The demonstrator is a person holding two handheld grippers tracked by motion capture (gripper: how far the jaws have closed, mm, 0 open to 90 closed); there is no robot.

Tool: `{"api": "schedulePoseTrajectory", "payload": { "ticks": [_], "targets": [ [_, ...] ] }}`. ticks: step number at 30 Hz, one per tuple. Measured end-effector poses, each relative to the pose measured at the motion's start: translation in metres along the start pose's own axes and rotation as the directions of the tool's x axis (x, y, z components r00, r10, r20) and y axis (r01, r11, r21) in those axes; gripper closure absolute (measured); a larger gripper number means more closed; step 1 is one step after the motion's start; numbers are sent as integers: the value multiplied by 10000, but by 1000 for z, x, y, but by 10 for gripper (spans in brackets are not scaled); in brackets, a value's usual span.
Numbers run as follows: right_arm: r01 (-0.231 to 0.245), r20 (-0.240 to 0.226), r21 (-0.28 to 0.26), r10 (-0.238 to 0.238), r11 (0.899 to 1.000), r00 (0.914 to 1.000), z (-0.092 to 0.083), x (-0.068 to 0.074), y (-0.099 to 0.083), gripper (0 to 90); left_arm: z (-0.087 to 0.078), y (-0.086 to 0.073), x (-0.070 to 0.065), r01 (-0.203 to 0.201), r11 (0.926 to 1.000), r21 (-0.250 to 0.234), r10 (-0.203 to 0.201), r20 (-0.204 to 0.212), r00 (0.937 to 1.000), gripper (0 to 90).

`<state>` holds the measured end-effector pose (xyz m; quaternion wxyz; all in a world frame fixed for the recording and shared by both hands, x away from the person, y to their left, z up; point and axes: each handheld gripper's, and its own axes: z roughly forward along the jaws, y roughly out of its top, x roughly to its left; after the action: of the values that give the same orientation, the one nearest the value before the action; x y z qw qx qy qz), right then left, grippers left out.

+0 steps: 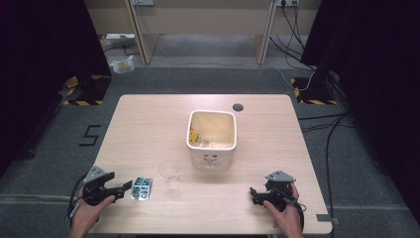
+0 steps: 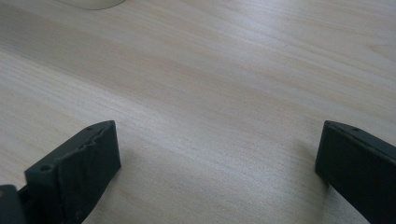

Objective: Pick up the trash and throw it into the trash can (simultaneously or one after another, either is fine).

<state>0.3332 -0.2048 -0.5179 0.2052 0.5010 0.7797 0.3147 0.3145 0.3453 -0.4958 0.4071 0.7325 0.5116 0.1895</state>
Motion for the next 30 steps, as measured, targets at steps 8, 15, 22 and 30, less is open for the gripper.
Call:
{"api": "schedulePoseTrajectory", "payload": {
  "ticks": [8, 15, 22, 30],
  "targets": [
    [3, 1, 0, -3, 10000, 10000, 0, 0, 0, 1, 2, 2, -19, -132, 9999, 3, 132, 259, 9996, 165],
    [1, 1, 1, -1, 10000, 10000, 0, 0, 0, 1, 8, -1, -34, -373, 9992, 119, 372, 66, 9993, 159],
    [2, -2, -3, -2, 10000, 10000, 0, 0, 0, 1, 12, -6, -44, -466, 9986, 242, 464, 112, 9989, 159],
    [48, -24, -18, -48, 10000, 10000, 0, 0, 0, 1, 18, -5, -52, -639, 9973, 370, 649, -274, 9975, 156]
  ]
}}
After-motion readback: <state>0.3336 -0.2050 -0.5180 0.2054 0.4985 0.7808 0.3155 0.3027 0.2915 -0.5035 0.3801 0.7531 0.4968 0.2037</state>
